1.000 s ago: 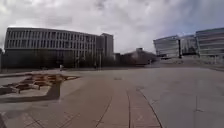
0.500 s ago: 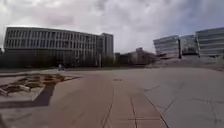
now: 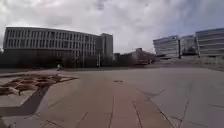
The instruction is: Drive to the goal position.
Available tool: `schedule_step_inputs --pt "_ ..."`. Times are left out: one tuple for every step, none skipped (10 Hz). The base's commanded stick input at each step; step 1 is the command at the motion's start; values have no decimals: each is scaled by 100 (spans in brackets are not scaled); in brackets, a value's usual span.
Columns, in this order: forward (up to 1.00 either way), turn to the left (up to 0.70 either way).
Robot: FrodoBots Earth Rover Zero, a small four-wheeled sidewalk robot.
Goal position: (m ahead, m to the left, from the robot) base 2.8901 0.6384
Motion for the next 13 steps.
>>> schedule_step_inputs --pt "70 0" --pt "70 0" --pt "70 0" --pt "70 0" --pt "70 0" --pt "70 0" --pt "70 0" --pt "70 0" --pt "70 0" --pt "70 0" --pt "70 0" --pt "70 0" --pt "70 0"
